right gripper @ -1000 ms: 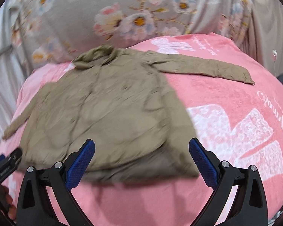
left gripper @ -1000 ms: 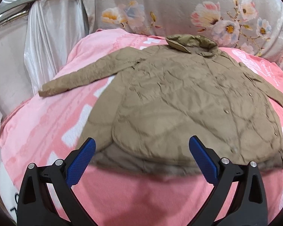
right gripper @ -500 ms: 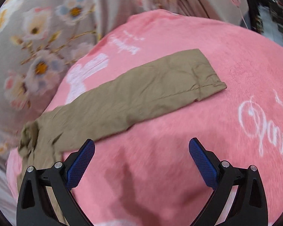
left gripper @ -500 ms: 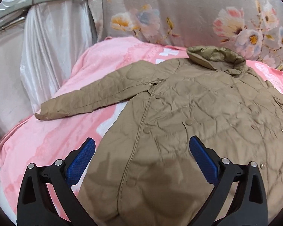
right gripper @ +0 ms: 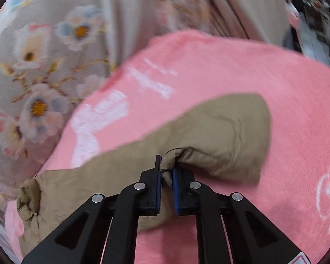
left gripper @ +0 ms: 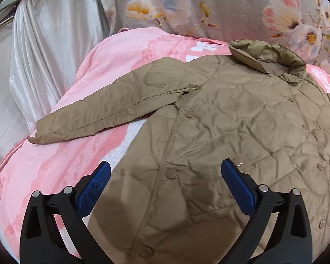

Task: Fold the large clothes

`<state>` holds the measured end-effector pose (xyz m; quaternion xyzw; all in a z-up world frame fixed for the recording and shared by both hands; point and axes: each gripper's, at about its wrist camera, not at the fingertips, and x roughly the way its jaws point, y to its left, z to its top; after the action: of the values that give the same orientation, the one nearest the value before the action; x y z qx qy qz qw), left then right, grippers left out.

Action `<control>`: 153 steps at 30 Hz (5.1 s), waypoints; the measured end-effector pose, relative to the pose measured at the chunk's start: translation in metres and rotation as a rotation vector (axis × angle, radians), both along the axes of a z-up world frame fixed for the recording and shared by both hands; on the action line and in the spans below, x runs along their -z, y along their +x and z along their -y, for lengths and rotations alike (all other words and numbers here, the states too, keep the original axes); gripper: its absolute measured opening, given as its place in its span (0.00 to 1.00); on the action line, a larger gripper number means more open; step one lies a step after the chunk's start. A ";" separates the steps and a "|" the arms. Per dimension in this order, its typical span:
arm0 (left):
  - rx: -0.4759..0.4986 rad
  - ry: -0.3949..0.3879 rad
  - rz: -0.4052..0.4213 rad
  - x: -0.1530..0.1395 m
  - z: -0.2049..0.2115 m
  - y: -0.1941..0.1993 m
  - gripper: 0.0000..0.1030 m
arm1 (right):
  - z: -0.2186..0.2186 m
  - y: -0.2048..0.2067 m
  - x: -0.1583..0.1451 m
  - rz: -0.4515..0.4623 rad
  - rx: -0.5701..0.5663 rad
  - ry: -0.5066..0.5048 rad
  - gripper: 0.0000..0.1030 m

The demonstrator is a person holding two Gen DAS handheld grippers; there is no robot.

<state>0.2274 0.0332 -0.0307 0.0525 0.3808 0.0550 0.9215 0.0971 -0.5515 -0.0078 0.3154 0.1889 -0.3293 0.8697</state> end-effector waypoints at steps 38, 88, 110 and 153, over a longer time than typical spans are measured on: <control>0.039 -0.082 -0.012 -0.006 0.000 0.010 0.95 | -0.347 0.096 -0.030 0.041 -0.944 -0.045 0.59; 0.152 -0.022 -0.019 0.028 0.095 0.127 0.11 | -0.201 0.157 0.064 -0.216 -0.600 0.069 0.07; 0.120 0.005 -0.003 0.032 0.097 0.123 0.22 | -0.327 0.178 0.061 -0.332 -0.709 -0.201 0.15; -0.482 -0.688 0.006 0.027 -0.316 0.059 0.09 | -0.393 0.041 0.052 -0.273 -0.712 -0.244 0.50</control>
<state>0.2864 0.3495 -0.0574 -0.3492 0.3758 0.1389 0.8471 0.1386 -0.1582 -0.0599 0.0779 0.3597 -0.0662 0.9274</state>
